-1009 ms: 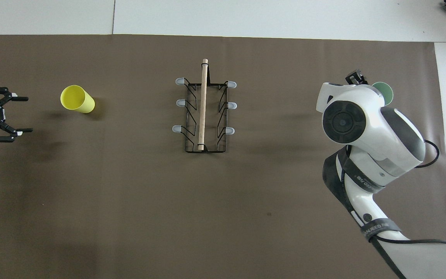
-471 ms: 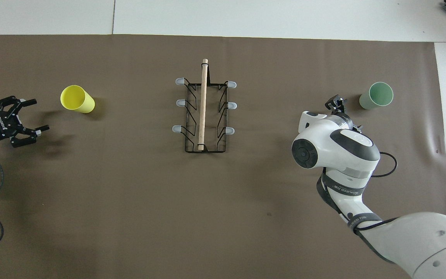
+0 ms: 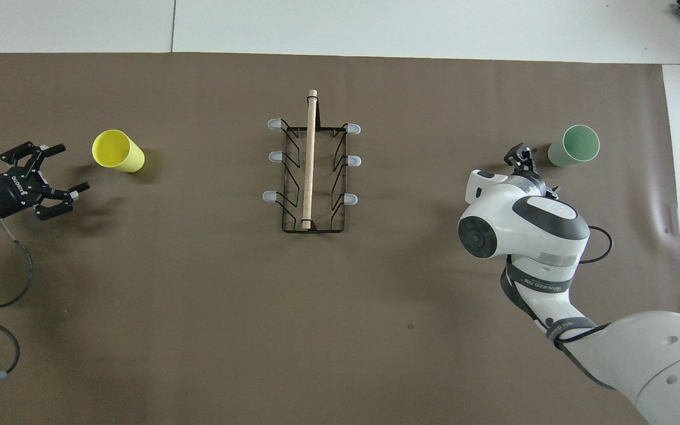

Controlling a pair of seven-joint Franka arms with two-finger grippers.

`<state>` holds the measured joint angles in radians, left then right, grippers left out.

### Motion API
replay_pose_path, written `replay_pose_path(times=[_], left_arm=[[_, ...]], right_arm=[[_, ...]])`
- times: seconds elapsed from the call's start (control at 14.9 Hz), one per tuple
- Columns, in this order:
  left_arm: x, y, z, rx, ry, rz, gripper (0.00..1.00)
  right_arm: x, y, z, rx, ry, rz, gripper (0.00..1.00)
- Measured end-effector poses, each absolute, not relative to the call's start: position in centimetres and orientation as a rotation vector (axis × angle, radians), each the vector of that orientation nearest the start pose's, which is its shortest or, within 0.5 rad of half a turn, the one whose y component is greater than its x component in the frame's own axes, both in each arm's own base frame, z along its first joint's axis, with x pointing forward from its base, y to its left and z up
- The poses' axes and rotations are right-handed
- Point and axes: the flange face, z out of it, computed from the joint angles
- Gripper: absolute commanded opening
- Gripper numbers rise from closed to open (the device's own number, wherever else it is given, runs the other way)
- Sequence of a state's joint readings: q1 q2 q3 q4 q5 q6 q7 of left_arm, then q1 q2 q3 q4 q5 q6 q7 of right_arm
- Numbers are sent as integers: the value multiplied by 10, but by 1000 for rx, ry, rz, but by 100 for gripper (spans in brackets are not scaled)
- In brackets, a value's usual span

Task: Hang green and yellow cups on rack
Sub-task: 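Grasp the yellow cup with the left gripper while the right gripper grasps the green cup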

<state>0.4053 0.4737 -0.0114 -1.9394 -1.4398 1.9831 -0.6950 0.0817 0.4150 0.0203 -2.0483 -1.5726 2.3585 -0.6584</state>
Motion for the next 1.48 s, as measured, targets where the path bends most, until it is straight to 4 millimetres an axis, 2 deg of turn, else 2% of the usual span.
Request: replay_pose_path(times=[0.34, 0.61, 0.81, 1.14, 1.48], left_arm=[[590, 164, 243, 978, 1698, -565, 100], [590, 156, 238, 965, 1705, -552, 100], [591, 151, 232, 949, 1709, -555, 100], [598, 129, 227, 917, 1722, -552, 100], [601, 121, 222, 912, 1733, -533, 100]], right_arm=[[596, 43, 236, 1113, 1859, -392, 100], [599, 23, 238, 1072, 1856, -358, 100], [600, 14, 238, 1048, 1845, -350, 100], [599, -3, 236, 1025, 1836, -317, 100], [600, -16, 237, 1011, 1838, -304, 100]])
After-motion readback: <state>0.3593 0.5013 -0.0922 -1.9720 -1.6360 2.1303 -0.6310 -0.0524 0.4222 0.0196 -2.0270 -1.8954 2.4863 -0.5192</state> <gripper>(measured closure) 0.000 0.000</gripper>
